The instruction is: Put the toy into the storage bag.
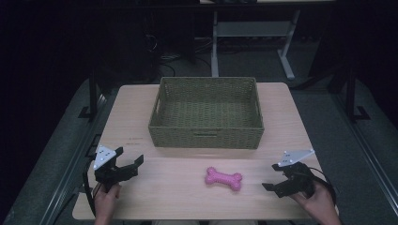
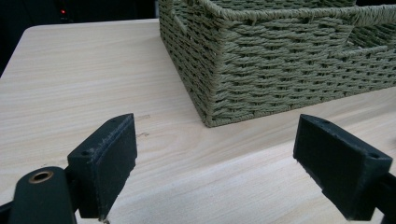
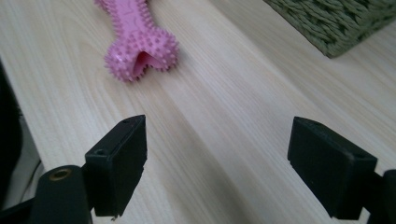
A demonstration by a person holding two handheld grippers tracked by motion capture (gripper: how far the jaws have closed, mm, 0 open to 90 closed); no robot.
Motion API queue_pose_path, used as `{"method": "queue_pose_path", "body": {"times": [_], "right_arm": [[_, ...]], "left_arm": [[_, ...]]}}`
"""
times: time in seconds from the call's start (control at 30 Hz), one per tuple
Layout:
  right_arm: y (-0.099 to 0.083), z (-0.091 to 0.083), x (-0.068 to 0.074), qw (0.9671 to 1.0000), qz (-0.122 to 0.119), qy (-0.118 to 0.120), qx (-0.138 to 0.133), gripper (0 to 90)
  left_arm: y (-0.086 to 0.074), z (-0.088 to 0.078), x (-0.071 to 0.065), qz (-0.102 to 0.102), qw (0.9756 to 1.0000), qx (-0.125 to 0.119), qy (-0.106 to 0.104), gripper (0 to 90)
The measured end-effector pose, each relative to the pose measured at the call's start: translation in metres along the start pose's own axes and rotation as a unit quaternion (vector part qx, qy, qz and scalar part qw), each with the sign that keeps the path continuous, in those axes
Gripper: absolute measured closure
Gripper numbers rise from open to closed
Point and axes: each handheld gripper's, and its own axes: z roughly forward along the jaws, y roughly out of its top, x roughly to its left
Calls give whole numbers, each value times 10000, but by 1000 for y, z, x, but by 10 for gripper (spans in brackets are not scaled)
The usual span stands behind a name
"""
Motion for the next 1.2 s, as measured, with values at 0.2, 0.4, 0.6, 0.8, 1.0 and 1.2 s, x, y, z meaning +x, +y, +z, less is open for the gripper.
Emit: {"method": "queue_pose_path", "body": {"times": [0.2,0.4,0.6,0.8,1.0,1.2], "right_arm": [[13,1,2,9998,-90,128,149,182],[23,4,3,9991,-211,265,263,179],[33,8,5,9981,-313,375,377,179],[43,12,8,9971,-433,468,413,179],[53,16,13,9949,-644,549,543,179],[65,19,17,9924,-838,664,612,179]], "left_arm": [[0,-1,2,-12,10000,-2,23,130],[0,-1,2,-20,10000,-12,19,130],[0,-1,1,18,10000,-1,15,130],[0,-1,1,-7,10000,-27,12,130],[0,-1,1,17,10000,-30,3,130],[0,-2,2,-10,10000,-46,13,130]]}}
